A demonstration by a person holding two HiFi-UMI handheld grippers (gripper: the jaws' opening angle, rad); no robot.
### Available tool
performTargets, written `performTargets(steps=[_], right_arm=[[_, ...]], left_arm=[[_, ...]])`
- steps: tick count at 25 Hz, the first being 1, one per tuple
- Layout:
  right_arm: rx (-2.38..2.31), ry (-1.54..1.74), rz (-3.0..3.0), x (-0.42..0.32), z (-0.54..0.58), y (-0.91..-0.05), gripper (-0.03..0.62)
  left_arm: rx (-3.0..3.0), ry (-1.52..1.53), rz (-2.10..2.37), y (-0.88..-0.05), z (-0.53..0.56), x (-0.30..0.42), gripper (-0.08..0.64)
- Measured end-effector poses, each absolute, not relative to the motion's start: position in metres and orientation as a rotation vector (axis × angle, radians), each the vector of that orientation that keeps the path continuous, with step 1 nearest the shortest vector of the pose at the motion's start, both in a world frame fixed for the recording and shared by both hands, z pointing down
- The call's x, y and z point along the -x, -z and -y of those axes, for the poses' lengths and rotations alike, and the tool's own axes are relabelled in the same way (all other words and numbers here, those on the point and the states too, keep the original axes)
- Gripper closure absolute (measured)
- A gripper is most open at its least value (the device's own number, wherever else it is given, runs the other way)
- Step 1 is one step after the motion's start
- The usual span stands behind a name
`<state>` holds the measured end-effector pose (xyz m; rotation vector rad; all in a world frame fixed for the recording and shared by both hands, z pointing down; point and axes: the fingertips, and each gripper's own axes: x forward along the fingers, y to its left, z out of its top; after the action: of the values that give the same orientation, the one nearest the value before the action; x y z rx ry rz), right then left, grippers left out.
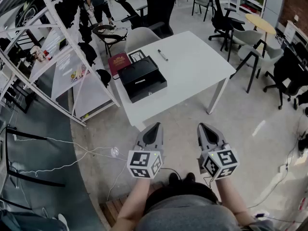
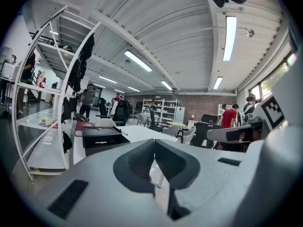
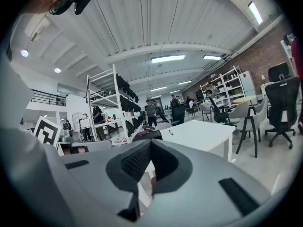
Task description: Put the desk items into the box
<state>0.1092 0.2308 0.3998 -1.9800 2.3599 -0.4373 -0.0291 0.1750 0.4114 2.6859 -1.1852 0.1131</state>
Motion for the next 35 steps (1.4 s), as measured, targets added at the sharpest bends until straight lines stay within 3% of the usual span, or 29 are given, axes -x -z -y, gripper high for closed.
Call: performTargets(steps=[25,28,35], right_arm=[[2.048,0.427,-2.258,-0.111,-0.236,-0.395,0.586],[2.028,0.450,-2.264,-0.112,-0.228,-0.396,0.538],[1.996,0.484,-2.316,-0.122,-0.197,-0.403,0.506]], left_arm=[[-2.698,-0.136,1.155,-0.419,-0.179,0.042,0.552],[-2.688,-0.130,1.155,-0.419,-0.173,0.042,0.552],[-2.669,-0.135,1.183,-0.422,-0.148,0.032,0.552]])
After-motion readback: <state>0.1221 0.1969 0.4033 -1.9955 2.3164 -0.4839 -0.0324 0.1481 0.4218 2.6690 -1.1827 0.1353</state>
